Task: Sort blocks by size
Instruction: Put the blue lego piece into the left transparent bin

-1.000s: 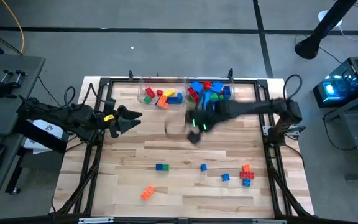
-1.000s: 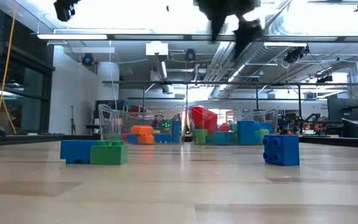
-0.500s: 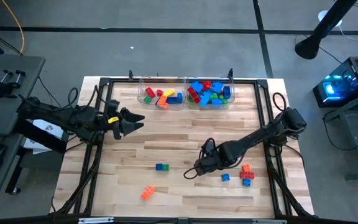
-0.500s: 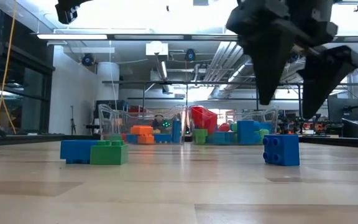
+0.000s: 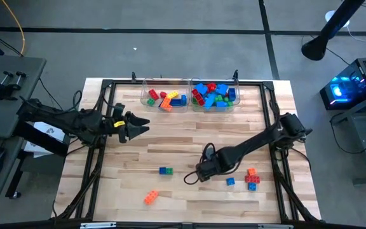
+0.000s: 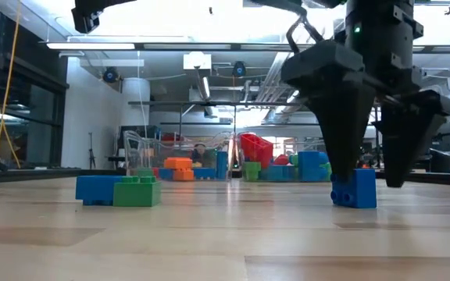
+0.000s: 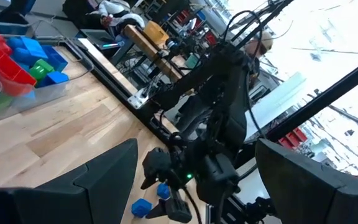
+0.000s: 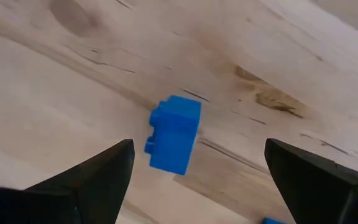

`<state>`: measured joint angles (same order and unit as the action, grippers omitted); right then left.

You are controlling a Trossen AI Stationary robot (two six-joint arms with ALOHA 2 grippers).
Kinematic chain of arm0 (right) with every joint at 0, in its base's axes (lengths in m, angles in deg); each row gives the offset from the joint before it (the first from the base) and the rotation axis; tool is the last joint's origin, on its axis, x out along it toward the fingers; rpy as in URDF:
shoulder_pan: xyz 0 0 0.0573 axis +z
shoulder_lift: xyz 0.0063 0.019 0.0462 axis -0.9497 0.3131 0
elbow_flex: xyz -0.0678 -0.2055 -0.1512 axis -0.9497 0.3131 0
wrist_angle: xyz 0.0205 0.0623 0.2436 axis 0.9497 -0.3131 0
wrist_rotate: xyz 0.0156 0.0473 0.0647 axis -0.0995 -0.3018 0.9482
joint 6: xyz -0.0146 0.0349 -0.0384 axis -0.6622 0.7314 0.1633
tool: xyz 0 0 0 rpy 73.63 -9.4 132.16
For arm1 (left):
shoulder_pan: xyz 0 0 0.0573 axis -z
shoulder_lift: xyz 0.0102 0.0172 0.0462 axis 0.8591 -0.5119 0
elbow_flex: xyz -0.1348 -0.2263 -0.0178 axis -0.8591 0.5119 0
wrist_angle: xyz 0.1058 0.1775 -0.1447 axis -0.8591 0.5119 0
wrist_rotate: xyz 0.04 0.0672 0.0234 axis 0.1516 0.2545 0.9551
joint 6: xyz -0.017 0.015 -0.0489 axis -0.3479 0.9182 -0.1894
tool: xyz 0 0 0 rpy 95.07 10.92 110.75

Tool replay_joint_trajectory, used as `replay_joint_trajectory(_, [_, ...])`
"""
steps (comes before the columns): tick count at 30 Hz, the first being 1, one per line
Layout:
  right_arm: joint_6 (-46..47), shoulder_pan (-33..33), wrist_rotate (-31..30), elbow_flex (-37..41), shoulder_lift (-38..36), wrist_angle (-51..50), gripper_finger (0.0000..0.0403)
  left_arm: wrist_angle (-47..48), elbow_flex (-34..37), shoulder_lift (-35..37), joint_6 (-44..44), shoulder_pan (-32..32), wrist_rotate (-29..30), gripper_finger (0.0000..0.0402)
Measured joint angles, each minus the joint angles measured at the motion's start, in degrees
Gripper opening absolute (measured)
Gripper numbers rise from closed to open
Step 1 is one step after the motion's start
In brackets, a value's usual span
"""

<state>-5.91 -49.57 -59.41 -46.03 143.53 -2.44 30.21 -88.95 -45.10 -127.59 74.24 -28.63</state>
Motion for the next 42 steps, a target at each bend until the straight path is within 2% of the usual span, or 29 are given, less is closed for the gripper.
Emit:
replay_joint_trajectory(5, [0.5,0.0,0.4,0.0,0.9,0.7,0.0338,0.1,0.0,-0.7,0.0,0.0,0.1,0.031])
replay_joint_trajectory(12, [1.3,-0.1,0.3,0.0,1.2,0.7,0.0259,0.1,0.0,-1.3,0.0,0.0,0.2,0.031])
replay_joint_trajectory(16, [1.3,-0.1,1.5,0.0,2.4,1.4,0.023,0.3,0.0,-1.5,0.0,0.0,0.2,0.031])
replay_joint_trajectory(23, [1.0,0.0,-0.3,0.0,3.0,2.0,0.0216,0.2,0.0,-1.4,0.6,0.0,0.2,0.031])
replay_joint_trajectory(31, [-13.6,-1.2,-0.7,0.0,3.1,2.8,0.0216,0.2,0.0,-1.4,1.2,0.0,0.2,0.031])
replay_joint_trajectory(37, [-15.6,-1.9,1.0,0.0,3.1,4.2,0.0213,0.2,0.0,-1.4,1.1,0.0,0.2,0.031])
replay_joint_trajectory(40, [-14.8,-2.0,2.3,0.0,3.1,4.2,0.0194,0.2,0.0,-1.4,1.0,0.0,0.1,0.031])
replay_joint_trajectory(42, [-14.4,-2.0,2.5,0.0,3.1,4.0,0.0161,0.2,0.0,-1.4,1.0,0.0,0.1,0.031])
